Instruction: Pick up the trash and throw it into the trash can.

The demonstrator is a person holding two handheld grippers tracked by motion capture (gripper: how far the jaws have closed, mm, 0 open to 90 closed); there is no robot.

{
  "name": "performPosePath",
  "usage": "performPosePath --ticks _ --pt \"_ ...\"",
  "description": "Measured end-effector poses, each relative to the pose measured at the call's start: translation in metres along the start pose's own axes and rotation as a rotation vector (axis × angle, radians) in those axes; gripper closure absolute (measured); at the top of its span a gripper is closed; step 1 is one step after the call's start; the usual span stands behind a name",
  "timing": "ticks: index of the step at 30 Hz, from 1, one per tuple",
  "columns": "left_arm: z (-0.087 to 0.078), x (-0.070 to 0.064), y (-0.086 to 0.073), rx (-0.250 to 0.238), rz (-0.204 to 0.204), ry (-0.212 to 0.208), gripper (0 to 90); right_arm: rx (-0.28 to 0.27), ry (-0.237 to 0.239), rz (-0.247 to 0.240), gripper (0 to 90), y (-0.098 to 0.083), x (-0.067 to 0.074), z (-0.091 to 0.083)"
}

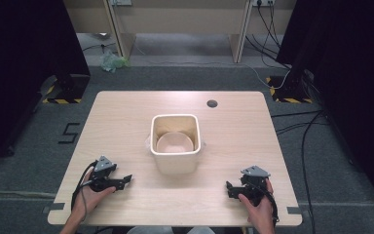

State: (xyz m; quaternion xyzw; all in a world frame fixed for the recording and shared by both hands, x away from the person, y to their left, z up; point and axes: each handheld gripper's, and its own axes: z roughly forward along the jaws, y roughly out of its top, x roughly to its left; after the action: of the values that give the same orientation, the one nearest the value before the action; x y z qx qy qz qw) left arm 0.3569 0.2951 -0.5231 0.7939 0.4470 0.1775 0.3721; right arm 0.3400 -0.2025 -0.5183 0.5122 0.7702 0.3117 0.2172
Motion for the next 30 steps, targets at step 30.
performPosePath --ticks 30 --pt "-0.014 -0.013 -0.014 0.007 0.02 0.025 16.4 0.0 0.0 0.0 1.9 0.0 0.0 0.0"
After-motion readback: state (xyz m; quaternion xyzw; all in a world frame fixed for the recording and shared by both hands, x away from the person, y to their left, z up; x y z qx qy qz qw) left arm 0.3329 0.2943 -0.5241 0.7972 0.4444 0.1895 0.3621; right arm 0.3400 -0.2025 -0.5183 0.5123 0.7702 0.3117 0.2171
